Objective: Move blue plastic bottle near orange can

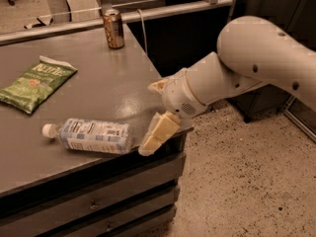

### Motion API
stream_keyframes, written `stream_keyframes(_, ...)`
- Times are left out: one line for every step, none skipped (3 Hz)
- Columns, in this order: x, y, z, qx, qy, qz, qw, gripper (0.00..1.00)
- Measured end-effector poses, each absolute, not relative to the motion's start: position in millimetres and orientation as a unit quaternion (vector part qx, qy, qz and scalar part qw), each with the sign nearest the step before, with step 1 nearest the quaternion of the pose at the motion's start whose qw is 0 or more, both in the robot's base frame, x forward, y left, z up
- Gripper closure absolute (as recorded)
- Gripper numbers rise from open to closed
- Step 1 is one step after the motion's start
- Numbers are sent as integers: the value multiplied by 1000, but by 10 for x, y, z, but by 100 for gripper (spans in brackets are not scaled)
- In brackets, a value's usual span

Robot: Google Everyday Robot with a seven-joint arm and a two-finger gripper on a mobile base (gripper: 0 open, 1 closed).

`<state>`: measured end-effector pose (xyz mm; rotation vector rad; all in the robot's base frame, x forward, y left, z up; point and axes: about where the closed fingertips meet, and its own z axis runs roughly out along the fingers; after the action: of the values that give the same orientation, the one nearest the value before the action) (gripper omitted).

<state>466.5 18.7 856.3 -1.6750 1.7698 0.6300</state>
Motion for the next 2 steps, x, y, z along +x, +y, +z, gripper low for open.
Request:
stream_keyframes(4595,489,8555,-632,650,270,324,0)
stream_keyframes(4476,708,8558,-631,636,297,331,0)
